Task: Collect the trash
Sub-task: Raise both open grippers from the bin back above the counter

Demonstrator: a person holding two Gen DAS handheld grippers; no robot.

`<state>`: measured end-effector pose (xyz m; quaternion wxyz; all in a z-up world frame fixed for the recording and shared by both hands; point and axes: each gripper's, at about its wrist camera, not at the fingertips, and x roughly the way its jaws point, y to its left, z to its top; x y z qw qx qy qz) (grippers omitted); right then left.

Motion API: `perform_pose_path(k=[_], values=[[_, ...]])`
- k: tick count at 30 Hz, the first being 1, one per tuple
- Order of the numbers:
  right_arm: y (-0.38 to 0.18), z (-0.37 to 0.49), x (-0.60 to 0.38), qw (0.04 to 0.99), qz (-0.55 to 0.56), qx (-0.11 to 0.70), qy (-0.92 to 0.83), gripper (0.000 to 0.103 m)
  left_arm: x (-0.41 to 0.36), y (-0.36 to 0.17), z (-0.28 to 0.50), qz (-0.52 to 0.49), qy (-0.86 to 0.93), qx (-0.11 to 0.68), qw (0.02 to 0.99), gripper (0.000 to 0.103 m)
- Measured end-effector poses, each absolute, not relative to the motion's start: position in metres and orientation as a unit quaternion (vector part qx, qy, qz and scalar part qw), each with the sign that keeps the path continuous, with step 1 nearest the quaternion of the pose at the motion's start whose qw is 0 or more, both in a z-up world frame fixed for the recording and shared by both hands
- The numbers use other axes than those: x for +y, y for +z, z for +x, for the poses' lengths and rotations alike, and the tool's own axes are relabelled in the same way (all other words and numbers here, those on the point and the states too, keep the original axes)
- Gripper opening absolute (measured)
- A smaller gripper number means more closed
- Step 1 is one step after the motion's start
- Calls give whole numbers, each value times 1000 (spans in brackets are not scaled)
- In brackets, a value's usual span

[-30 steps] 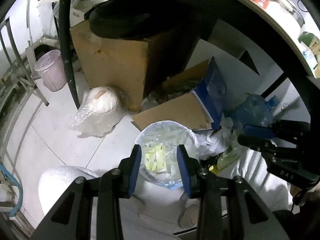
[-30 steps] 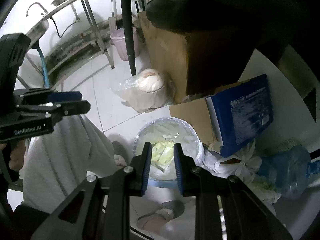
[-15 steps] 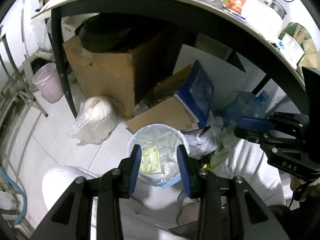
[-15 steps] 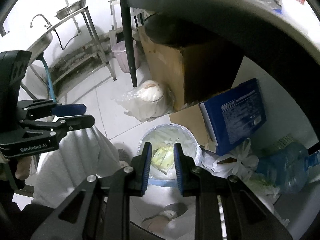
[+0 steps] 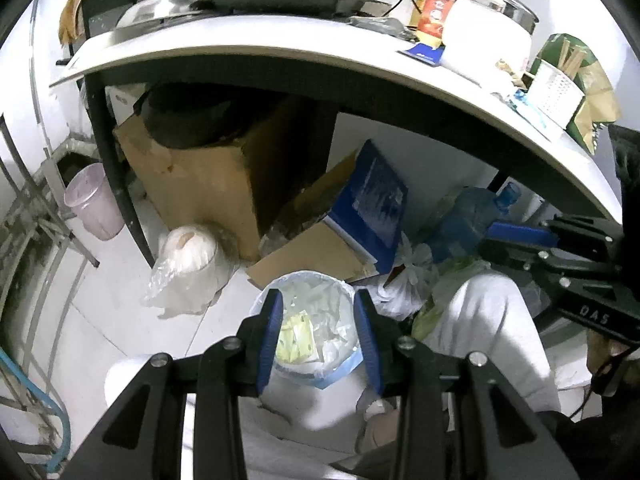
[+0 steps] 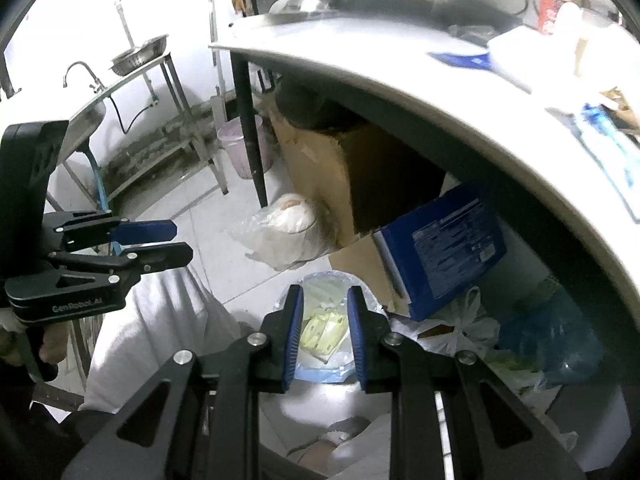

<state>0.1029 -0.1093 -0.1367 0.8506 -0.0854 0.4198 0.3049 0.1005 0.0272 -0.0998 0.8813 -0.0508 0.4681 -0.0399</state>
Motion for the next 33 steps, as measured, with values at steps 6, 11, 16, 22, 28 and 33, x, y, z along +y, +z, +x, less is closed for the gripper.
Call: perform_pose_path(k=[6, 11, 16, 22, 28, 33], values=[[-113, 99, -127, 861, -70, 401, 304, 21, 16, -82, 103, -37, -44, 456, 888, 36], [-99, 97, -139, 869, -65, 389, 301, 21, 5, -67, 109, -25, -51, 446, 893, 36], [-86, 99, -153, 877, -54, 377, 294, 21, -7, -57, 115, -11, -56, 441, 895, 36], [-75, 104, -171, 883, -45, 367, 288, 21, -23, -38, 119, -1, -67, 431, 900, 36], [-66, 111, -192, 890, -28, 356, 283, 21, -40, -24, 130, 18, -74, 425, 902, 36], [-63, 119, -209, 894, -17, 353, 277, 21, -51, -17, 139, 27, -80, 422, 903, 36]])
